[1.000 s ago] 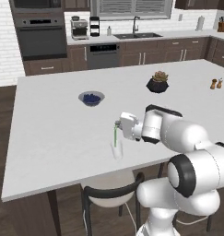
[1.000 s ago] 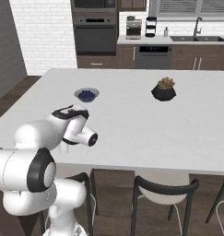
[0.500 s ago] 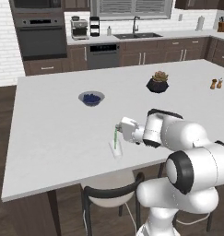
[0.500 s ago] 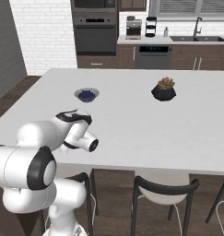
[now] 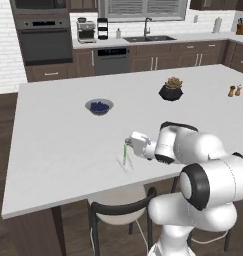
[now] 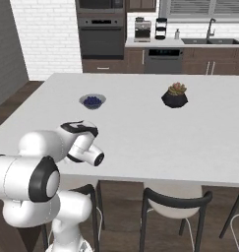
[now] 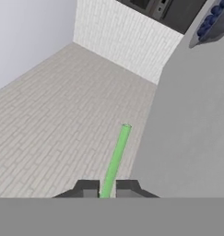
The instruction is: Take a straw from the drawer in front and place it inside the glass cup on the dining counter.
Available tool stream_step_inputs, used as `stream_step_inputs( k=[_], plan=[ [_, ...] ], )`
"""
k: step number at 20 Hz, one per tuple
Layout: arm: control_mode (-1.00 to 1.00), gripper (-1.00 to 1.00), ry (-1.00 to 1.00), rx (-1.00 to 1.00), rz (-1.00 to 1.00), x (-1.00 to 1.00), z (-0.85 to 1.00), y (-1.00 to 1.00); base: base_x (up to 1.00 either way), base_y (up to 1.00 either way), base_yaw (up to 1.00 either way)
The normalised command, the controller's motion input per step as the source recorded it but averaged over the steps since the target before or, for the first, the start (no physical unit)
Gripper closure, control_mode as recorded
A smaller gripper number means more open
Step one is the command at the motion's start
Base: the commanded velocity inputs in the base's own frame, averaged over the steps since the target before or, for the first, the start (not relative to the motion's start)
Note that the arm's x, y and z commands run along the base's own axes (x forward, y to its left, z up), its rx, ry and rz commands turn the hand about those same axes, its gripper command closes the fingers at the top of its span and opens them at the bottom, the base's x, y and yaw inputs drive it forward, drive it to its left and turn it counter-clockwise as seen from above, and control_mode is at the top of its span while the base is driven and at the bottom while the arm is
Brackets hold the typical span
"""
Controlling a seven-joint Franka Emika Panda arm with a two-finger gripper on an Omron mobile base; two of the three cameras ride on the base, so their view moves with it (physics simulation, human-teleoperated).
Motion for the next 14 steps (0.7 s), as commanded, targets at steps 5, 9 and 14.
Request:
stream_step_inputs(
  k=[5,9,14],
  plan=[
    [-1.0,1.0,-0.02,-0.02,0.0,0.0,-0.22,-0.13,0.0,0.0,0.0],
    [-1.0,1.0,-0.04,-0.05,0.0,-0.02,-0.08,-0.23,0.0,0.0,0.0],
    [-1.0,1.0,-0.07,-0.05,0.0,-0.17,-0.07,-0.25,0.0,0.0,0.0]
  ],
)
